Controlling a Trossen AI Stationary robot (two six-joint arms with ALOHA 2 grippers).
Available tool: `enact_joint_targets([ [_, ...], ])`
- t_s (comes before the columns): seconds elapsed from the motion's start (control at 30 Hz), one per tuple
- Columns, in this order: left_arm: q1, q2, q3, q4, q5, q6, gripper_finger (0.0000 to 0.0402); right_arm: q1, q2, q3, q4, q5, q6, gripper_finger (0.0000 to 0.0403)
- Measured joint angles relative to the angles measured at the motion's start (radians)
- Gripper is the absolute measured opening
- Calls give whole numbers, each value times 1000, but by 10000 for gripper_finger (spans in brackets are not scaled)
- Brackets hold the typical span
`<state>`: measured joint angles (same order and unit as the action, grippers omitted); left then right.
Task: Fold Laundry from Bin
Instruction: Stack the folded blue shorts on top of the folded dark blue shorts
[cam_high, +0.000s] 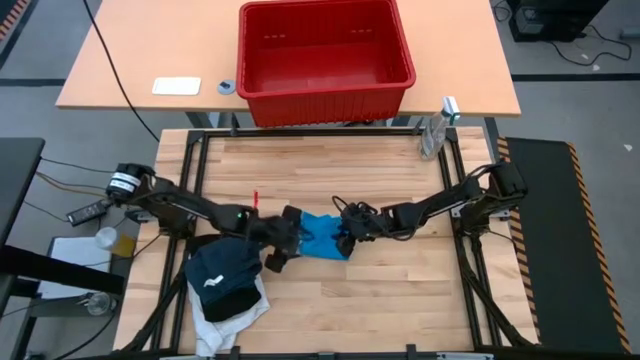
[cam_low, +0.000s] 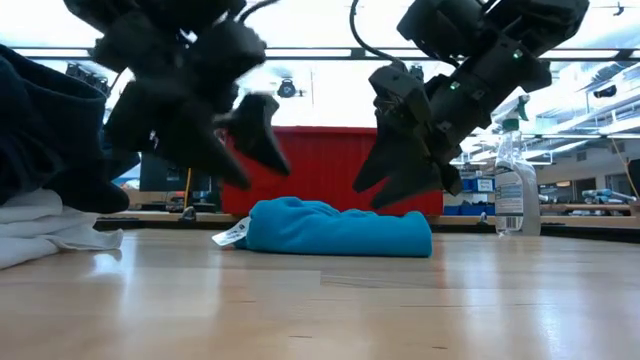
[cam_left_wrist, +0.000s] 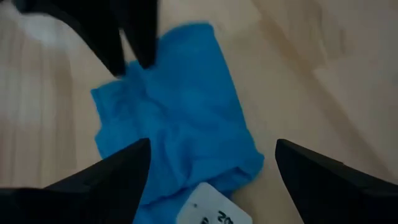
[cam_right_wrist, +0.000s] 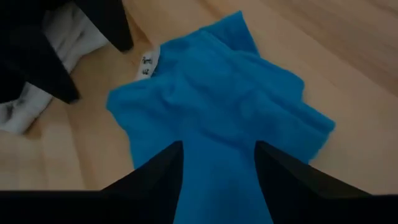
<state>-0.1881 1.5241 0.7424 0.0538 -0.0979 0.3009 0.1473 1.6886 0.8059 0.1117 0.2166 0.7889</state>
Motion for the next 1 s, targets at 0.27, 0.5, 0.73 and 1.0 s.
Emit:
enact_joint_targets([
  [0.27, -42, 119, 0, 66, -119, 230, 348, 5, 0, 0, 31, -1, 59, 203],
  [0.5, -35, 182, 0, 96, -122, 264, 333, 29, -27, 0, 27, -9, 85, 203],
  [0.73, -39, 185, 0, 122, -147, 264, 200, 80, -103, 1, 24, -10, 55, 180],
  [1.0, -47, 178, 0, 128, -172, 177, 14, 204, -67, 1, 81, -53, 254, 167],
])
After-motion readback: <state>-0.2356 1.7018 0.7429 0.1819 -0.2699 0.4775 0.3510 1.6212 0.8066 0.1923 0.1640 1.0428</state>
